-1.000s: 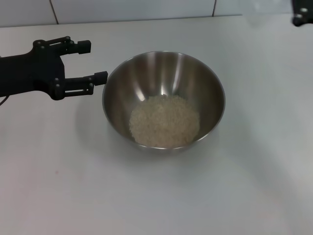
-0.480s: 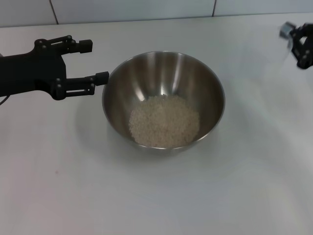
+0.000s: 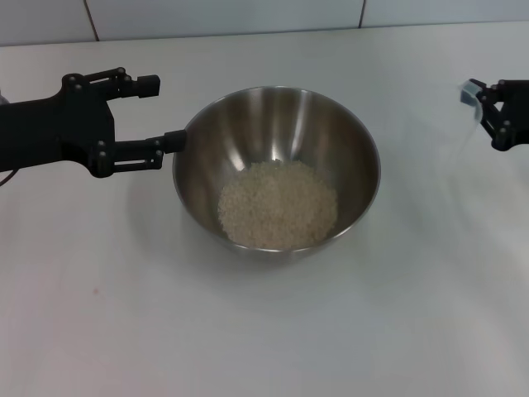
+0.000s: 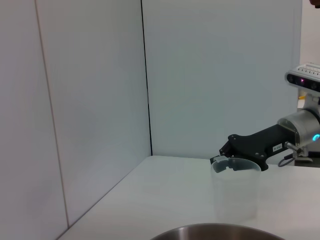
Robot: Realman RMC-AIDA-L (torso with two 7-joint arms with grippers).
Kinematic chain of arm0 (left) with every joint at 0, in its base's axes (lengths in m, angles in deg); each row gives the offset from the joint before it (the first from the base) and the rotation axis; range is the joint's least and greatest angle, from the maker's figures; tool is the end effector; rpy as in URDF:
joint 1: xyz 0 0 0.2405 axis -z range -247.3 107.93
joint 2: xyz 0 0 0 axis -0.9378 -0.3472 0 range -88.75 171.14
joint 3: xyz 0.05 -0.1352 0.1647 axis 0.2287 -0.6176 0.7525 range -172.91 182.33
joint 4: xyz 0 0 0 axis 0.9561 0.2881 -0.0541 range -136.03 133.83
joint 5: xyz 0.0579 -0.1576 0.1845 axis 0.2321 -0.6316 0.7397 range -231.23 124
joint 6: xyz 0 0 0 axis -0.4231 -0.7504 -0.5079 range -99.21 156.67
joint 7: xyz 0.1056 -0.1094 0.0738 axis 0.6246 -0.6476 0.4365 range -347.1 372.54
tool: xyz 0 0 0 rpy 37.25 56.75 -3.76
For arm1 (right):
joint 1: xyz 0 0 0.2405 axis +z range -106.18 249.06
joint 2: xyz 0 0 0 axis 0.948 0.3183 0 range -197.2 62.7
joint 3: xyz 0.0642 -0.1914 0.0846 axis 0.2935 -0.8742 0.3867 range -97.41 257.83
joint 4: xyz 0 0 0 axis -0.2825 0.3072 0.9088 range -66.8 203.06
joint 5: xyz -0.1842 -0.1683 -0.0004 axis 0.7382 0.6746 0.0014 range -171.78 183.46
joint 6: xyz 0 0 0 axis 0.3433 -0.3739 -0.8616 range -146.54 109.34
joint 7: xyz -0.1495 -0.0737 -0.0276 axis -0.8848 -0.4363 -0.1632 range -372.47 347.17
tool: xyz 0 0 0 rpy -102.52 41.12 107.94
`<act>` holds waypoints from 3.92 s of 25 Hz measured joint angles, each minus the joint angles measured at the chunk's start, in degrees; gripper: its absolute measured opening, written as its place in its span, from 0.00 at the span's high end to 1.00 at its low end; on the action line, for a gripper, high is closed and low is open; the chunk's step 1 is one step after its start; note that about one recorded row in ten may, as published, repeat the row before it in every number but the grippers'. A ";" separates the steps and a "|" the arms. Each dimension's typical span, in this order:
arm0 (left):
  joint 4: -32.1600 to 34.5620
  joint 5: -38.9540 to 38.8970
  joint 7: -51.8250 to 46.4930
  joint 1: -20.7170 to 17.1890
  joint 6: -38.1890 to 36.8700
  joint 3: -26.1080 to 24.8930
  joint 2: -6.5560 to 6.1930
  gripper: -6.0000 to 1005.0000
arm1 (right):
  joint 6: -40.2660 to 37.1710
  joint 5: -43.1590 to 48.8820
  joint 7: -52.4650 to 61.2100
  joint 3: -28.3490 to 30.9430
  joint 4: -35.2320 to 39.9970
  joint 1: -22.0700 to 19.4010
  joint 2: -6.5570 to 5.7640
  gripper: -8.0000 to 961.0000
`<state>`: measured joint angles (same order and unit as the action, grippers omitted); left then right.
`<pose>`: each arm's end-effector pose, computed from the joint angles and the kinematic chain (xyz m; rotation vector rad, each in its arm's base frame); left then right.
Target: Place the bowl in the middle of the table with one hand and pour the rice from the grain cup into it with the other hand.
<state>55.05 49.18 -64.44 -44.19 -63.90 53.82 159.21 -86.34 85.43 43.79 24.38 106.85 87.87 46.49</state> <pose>-0.1987 0.3647 0.0540 -2.7012 -0.1642 -0.7052 0.3142 0.3708 0.0566 -2.2137 0.3785 0.5690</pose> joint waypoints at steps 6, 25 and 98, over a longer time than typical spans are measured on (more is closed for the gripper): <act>0.00 -0.02 0.00 -0.07 -0.01 0.02 0.01 0.20 | 2.38 0.05 -0.19 3.37 -3.56 -0.35 0.20 0.97; 0.01 -0.06 0.78 -0.10 -0.26 0.04 0.01 0.20 | 12.15 1.01 -4.94 3.28 -4.83 0.35 3.09 0.98; 0.49 -0.05 0.69 -1.09 -4.52 -0.14 0.11 0.20 | -28.66 13.92 18.98 17.97 13.67 -8.67 2.89 0.37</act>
<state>55.54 49.13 -63.75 -45.28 -68.41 53.68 159.32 -115.00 99.35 62.77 42.36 120.52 79.19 49.38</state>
